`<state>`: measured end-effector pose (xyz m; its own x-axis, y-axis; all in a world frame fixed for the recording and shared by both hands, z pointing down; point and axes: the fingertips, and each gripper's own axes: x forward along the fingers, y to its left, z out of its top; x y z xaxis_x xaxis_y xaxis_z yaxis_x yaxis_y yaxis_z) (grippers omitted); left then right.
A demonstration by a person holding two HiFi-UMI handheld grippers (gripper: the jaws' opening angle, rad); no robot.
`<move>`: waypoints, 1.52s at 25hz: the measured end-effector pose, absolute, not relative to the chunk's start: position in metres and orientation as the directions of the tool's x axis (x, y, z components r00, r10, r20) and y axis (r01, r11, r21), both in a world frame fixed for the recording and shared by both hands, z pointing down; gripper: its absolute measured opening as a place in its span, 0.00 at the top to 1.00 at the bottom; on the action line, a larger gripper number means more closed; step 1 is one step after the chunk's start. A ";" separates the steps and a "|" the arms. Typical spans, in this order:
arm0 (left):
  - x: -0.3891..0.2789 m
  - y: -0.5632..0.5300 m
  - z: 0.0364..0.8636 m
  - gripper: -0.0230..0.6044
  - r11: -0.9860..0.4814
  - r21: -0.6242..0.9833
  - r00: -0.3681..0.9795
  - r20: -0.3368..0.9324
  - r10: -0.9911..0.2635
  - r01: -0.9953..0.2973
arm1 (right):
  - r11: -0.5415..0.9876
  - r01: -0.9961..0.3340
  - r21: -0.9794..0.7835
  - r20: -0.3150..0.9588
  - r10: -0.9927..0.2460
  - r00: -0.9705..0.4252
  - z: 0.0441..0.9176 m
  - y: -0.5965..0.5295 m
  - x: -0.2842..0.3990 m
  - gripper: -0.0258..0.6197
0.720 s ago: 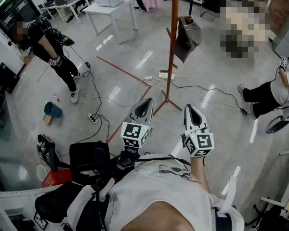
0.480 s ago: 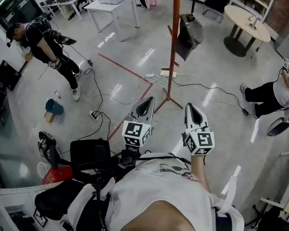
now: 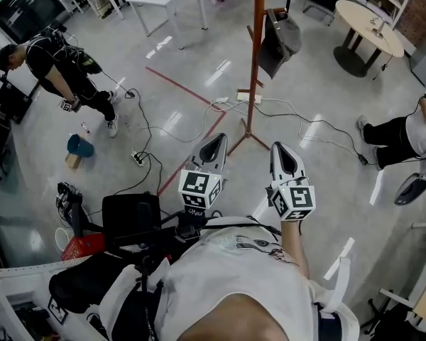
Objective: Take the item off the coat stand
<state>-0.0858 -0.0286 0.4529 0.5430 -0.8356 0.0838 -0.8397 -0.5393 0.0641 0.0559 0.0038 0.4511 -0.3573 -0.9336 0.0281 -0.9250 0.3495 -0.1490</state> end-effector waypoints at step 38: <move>-0.049 -0.202 0.474 0.96 -0.611 0.072 0.614 0.136 -0.777 -0.789 | 0.330 -0.920 -0.213 0.087 -0.931 -0.355 0.469 -0.176 0.058 0.95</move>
